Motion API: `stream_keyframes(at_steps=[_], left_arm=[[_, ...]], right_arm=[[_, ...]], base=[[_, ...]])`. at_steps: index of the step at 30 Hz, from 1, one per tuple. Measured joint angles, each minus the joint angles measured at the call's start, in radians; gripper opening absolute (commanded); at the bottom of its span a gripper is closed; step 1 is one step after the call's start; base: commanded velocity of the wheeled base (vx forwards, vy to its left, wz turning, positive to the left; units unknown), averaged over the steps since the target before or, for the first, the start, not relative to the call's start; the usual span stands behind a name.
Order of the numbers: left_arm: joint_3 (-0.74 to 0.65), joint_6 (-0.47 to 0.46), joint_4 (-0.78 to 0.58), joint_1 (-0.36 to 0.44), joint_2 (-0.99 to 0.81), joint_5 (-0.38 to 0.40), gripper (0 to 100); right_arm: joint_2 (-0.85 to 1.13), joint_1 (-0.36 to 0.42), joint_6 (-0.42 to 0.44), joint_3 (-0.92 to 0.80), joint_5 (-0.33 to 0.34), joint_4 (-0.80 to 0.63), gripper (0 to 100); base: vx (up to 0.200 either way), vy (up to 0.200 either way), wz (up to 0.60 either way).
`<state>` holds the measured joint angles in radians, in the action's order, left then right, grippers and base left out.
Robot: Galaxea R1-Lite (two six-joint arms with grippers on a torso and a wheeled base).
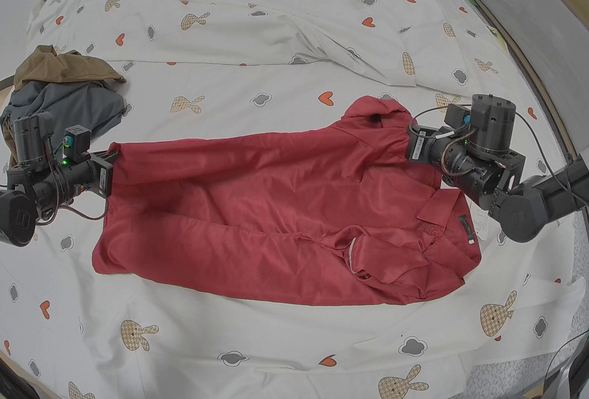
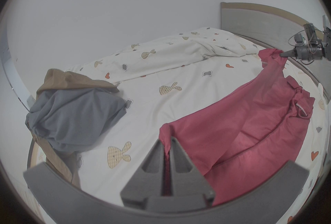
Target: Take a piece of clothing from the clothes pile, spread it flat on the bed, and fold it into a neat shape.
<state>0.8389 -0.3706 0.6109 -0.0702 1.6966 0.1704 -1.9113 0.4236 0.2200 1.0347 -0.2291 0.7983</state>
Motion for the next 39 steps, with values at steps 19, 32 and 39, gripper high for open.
stream_keyframes(at_steps=[19,32,39], left_arm=[[-0.119,0.031,-0.001,-0.034,0.022,0.002,0],[-0.124,0.046,-0.009,-0.034,0.033,0.002,0],[-0.13,0.047,-0.009,-0.034,0.043,0.002,100]], right_arm=[[0.122,0.073,0.042,-0.294,-0.007,-0.001,0],[0.14,0.098,0.042,-0.351,-0.028,-0.009,0],[0.155,0.1,0.041,-0.391,-0.032,-0.009,100]], base=[[0.0,0.0,0.0],[0.0,0.0,0.0],[0.0,0.0,0.0]])
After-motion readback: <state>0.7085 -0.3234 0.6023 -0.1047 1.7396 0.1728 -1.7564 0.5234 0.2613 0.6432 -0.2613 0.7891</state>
